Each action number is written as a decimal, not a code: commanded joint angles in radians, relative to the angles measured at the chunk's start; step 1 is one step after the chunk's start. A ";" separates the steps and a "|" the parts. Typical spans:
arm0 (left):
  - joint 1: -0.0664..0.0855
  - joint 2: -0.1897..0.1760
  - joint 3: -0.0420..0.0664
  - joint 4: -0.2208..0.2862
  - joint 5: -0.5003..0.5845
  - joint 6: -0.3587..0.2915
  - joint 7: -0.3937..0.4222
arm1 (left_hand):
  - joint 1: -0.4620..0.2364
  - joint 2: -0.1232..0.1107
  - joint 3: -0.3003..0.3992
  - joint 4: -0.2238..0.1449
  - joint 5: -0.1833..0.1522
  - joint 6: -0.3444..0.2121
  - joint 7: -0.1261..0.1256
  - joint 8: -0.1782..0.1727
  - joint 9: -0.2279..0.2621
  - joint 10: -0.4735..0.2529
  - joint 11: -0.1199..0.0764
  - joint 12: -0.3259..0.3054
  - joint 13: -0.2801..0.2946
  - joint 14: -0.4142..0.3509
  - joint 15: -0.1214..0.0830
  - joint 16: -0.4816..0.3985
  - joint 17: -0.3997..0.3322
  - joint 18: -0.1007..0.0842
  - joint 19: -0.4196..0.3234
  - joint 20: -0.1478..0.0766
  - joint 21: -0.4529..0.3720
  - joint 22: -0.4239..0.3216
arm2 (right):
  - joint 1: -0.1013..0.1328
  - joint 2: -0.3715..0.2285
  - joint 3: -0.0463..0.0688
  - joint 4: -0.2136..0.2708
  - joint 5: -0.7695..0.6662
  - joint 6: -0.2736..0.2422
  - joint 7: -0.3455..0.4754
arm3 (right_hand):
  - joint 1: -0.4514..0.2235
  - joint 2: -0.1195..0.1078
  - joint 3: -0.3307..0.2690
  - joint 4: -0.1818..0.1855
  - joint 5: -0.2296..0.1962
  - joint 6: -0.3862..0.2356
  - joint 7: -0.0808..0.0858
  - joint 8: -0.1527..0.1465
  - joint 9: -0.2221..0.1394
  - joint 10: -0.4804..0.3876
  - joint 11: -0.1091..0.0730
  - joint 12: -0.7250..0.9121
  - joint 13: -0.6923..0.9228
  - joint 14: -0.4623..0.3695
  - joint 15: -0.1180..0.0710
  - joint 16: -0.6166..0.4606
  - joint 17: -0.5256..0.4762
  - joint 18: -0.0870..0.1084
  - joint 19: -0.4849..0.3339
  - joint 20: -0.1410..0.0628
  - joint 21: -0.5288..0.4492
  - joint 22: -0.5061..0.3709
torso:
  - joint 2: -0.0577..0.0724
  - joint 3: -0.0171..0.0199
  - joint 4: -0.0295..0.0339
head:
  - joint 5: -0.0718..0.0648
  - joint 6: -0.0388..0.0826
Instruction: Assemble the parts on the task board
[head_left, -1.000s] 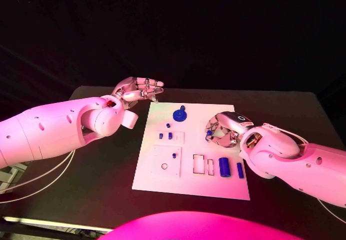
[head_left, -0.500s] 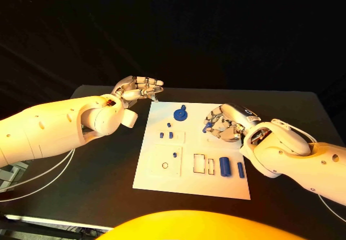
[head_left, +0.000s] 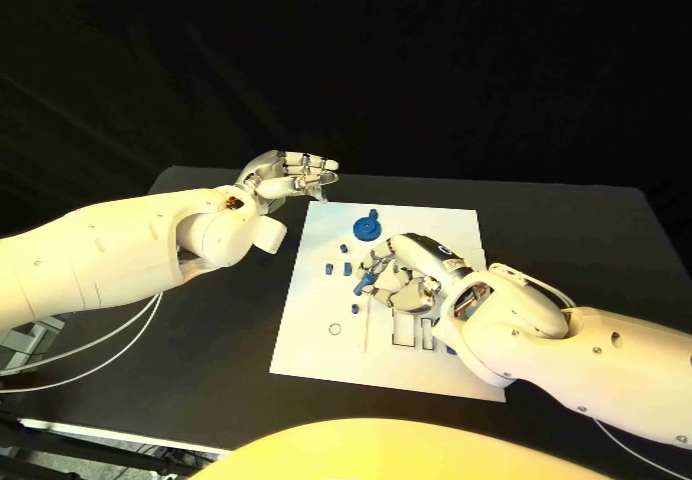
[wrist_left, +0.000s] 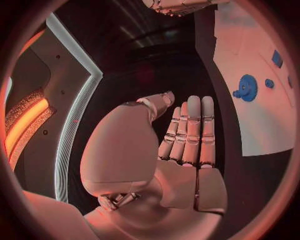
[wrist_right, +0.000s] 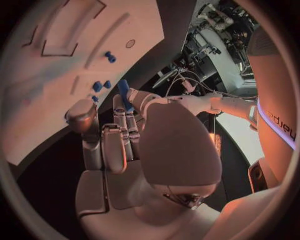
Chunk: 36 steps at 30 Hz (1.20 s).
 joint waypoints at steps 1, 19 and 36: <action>0.000 0.004 0.000 -0.001 0.000 0.021 0.006 | -0.011 0.000 -0.004 0.004 0.004 -0.007 0.013 -0.003 -0.002 -0.009 -0.001 0.007 -0.001 -0.001 0.003 -0.002 0.000 0.012 -0.001 0.008 -0.004 -0.001 | -0.023 0.024 -0.002 -0.008 -0.046 0.015 0.035 | 0.009 0.004 0.000 -0.009 0.007 -0.002 0.005 0.004 0.004 0.016 -0.008 -0.005 0.001 0.038 -0.005 -0.004 0.000 -0.005 -0.004 -0.004 -0.007 0.022 | 0.002 0.0008 -0.0021 | 0.016 -0.002; 0.000 0.007 0.000 -0.001 0.006 0.025 0.004 | -0.011 0.000 -0.005 0.005 0.004 -0.007 0.013 -0.003 -0.002 -0.010 -0.001 0.008 -0.001 -0.001 0.003 -0.002 0.000 0.012 0.000 0.008 -0.005 -0.002 | -0.088 0.098 -0.013 -0.075 -0.102 0.054 0.022 | 0.002 0.004 0.002 -0.017 0.016 -0.006 0.008 0.005 0.007 0.017 -0.006 -0.009 0.001 0.037 -0.004 -0.005 -0.003 -0.005 -0.005 -0.004 -0.012 0.023 | 0.001 0.0010 -0.0024 | 0.040 -0.015; 0.000 0.007 0.000 0.000 -0.004 0.023 0.002 | -0.011 0.000 -0.005 0.005 0.004 -0.007 0.013 -0.003 -0.002 -0.010 -0.001 0.008 -0.001 -0.001 0.003 -0.002 0.000 0.012 0.000 0.008 -0.005 -0.002 | -0.093 0.122 -0.024 -0.097 -0.137 0.082 -0.028 | 0.000 0.004 0.002 -0.020 0.017 -0.006 0.008 0.005 0.008 0.017 -0.005 -0.010 0.002 0.037 -0.004 -0.005 -0.003 -0.005 -0.004 -0.003 -0.010 0.024 | 0.001 0.0028 -0.0025 | 0.040 -0.018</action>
